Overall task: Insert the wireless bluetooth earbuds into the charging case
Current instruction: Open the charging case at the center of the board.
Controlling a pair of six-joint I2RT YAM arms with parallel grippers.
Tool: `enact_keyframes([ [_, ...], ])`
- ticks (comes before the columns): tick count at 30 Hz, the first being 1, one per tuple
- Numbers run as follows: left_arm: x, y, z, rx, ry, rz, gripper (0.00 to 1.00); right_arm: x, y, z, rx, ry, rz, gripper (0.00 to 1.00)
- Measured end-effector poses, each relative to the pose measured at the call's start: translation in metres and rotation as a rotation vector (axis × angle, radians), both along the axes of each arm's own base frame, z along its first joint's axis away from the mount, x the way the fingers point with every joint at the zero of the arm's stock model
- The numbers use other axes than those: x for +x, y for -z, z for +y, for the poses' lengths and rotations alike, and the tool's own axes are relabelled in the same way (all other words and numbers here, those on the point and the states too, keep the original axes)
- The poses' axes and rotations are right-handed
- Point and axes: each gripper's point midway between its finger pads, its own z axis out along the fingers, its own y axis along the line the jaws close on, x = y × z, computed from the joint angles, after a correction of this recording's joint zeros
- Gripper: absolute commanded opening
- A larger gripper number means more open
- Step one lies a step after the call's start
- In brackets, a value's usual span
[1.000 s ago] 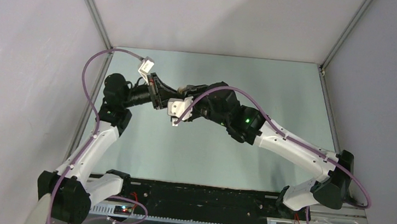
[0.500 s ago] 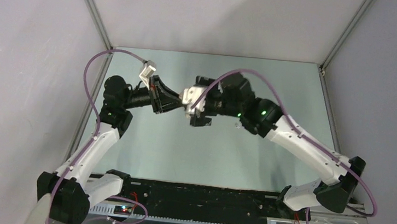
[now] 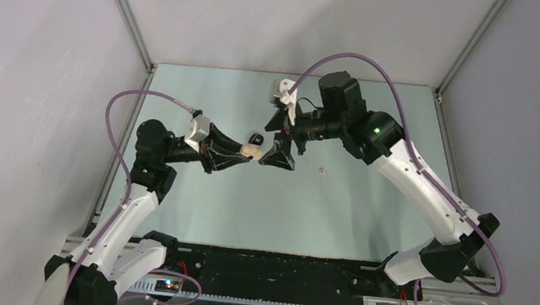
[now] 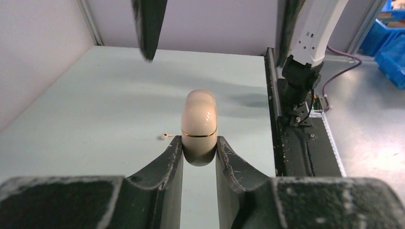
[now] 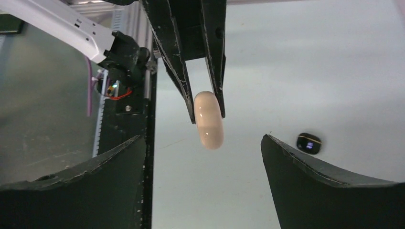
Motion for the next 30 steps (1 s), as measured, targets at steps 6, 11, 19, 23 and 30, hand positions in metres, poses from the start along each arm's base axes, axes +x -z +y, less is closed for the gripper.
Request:
enact_keyframes([
  [6, -0.007, -0.004, -0.004, 0.003, 0.02, -0.083, 0.0, -0.001, 0.024, 0.012, -0.039, -0.041, 0.093, 0.9],
  [11, -0.008, -0.003, -0.004, 0.003, 0.02, -0.098, 0.0, 0.004, 0.039, 0.02, -0.078, -0.04, 0.123, 0.88],
  [19, -0.01, -0.006, -0.003, -0.002, 0.009, -0.11, 0.0, 0.022, 0.047, 0.022, -0.112, 0.032, 0.098, 0.85],
  [23, -0.004, -0.009, -0.002, -0.01, -0.027, -0.122, 0.0, 0.03, 0.039, 0.021, -0.105, 0.056, 0.095, 0.84],
  [30, -0.003, -0.003, -0.003, -0.01, -0.033, -0.112, 0.0, 0.047, 0.02, 0.018, -0.069, 0.099, 0.075, 0.84],
])
